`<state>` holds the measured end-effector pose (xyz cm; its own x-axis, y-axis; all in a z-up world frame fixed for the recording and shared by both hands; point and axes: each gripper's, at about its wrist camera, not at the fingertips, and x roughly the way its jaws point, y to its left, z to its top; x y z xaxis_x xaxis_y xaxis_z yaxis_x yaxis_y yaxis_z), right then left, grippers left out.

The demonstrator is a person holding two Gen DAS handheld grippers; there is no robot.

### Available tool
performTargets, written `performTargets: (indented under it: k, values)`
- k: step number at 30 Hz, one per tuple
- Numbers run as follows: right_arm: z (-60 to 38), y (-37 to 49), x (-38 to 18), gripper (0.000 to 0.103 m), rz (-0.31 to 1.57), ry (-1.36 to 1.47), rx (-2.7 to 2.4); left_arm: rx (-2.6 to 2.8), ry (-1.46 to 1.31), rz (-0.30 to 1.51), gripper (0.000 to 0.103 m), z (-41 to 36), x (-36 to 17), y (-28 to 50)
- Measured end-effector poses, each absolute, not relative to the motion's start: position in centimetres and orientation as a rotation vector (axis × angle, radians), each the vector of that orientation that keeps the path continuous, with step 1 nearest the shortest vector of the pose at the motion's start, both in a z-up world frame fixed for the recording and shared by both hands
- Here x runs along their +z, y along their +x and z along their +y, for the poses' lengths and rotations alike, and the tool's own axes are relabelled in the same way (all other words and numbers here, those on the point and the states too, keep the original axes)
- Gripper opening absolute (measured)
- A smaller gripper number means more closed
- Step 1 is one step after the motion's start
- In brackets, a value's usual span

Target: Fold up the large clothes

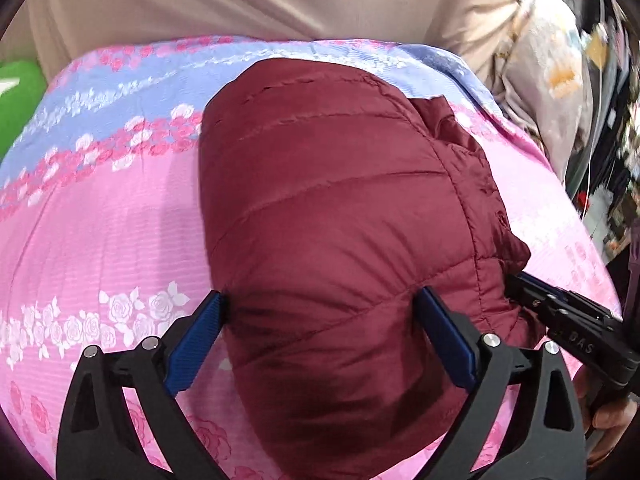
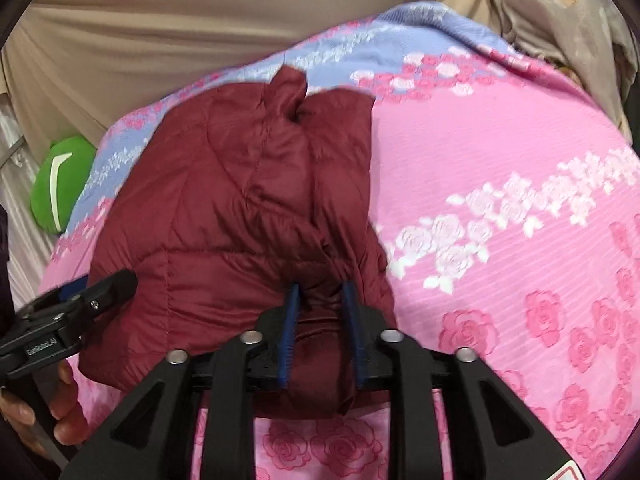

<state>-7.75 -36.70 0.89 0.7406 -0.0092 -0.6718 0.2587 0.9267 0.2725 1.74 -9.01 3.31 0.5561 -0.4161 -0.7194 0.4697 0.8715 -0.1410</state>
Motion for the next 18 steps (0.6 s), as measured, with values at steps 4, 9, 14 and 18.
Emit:
performTargets:
  k: [4, 9, 14, 18]
  values:
    - [-37.1, -8.4, 2.2, 0.066, 0.664, 0.374, -0.163, -0.479, -0.024, 0.840, 0.096, -6.7, 4.1, 3.1]
    - [-37.8, -6.5, 0.3, 0.071, 0.738, 0.450, -0.108, -0.487, -0.053, 0.878, 0.098, -6.3, 3.7, 4.4]
    - [-38.1, -5.5, -0.9, 0.078, 0.754, 0.505, -0.091, -0.532, -0.065, 0.900, 0.098, -7.0, 3.3, 4.5]
    - [-38.2, -5.0, -1.3, 0.081, 0.764, 0.539, -0.067, -0.585, -0.080, 0.941, 0.098, -8.0, 2.7, 4.9]
